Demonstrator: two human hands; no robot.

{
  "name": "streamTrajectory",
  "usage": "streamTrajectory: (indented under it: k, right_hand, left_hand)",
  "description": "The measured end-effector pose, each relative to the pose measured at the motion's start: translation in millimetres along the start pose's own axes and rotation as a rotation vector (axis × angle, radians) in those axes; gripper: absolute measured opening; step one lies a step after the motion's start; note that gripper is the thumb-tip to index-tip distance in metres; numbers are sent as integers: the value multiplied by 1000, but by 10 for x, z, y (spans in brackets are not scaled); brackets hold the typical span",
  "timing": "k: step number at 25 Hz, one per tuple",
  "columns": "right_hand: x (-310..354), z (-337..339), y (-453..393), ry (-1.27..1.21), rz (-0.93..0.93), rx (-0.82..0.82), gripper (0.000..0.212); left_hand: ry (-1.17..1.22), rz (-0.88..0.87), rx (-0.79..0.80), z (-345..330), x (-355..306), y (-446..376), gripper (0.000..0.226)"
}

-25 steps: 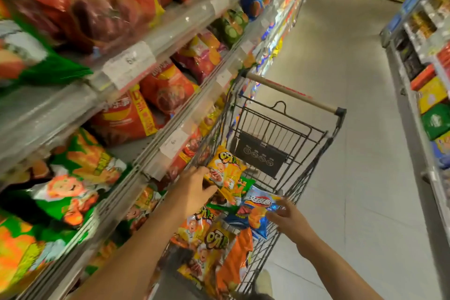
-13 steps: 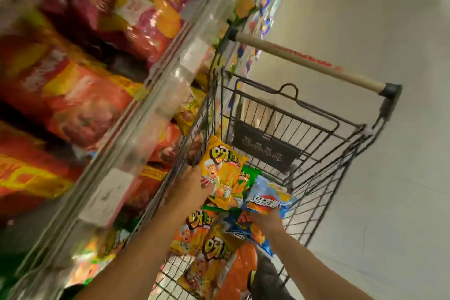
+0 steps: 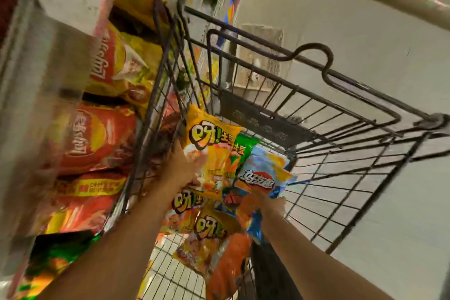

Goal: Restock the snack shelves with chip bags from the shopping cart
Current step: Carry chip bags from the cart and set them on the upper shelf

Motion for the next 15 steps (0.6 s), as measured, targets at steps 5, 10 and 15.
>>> streamTrajectory:
  k: [5, 10, 15]
  right_hand:
    - [70, 61, 35, -243, 67, -57, 40]
    - [390, 83, 542, -235, 402, -13, 42]
    - [531, 164, 1474, -194, 783, 221, 32]
  left_hand:
    - [242, 98, 254, -222, 33, 192, 44]
    - [304, -102, 211, 8, -11, 685, 80]
    - [359, -293, 55, 383, 222, 1485, 85]
Point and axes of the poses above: each hand's wrist, its own y-axis away from the middle knuckle, its own z-axis out of the back of the hand, x = y × z, the point moved 9 cm from there along -y, towards the middle knuckle, and after that the axes turned 12 degrees about -y, right-handed, at the moved point
